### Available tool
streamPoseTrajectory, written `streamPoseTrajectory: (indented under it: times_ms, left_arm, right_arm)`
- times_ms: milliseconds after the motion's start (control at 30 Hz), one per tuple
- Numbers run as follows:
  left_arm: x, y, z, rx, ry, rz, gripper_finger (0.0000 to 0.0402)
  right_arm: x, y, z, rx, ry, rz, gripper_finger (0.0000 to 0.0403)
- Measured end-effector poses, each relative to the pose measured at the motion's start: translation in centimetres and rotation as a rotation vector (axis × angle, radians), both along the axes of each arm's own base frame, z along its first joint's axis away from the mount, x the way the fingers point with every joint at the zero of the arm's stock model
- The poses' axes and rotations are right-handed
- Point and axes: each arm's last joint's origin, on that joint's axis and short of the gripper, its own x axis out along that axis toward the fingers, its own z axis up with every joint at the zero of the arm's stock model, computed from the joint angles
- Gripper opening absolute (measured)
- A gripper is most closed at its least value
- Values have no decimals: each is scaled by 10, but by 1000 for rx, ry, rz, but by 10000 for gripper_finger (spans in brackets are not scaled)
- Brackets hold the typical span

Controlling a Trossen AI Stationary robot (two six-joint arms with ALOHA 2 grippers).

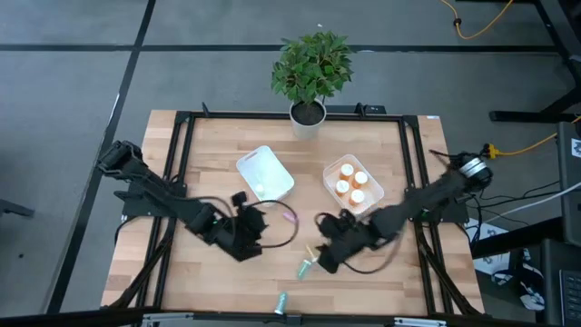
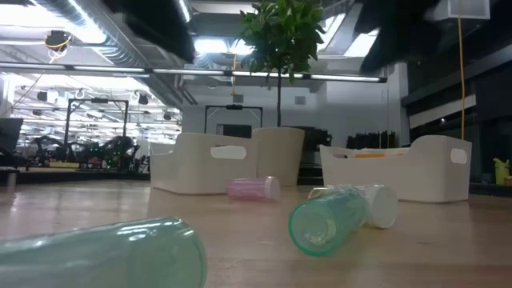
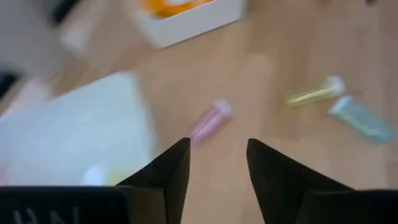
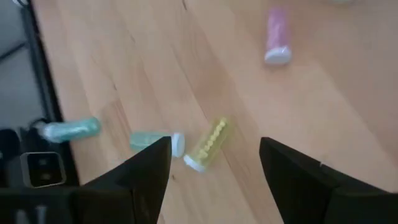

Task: Pick and place medicine bottles into bin by pill shape (circle, oval)
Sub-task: Put the pink pill bottle into the left white bin

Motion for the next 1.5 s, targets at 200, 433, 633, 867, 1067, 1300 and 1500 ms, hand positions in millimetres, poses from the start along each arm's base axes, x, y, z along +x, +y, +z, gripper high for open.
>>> streamPoseTrajectory:
  times_ms: [200,433,633,867,1067,1300,1500]
  left_arm:
    - [41,25,-10,-19,40,-256,151]
    - [60,70,-23,-39,118,-290,151]
    - [64,75,-21,65,139,-386,151]
    - [81,81,10,-16,6,-399,151]
    - [106,93,13,-89,65,-426,158]
    - [117,89,-21,-74,266,-465,207]
    - [117,82,-32,-36,334,-529,225]
  right_arm:
    - [-43,26,27,-101,-132,-28,245]
    - [-70,48,35,-136,-194,39,245]
    - [-78,51,34,-180,-184,58,245]
    - [-82,48,31,-211,-150,40,245]
    - [-92,42,31,-209,-109,-34,245]
    - [-106,43,29,-208,-87,-93,245]
    - [-113,49,28,-210,-96,-64,245]
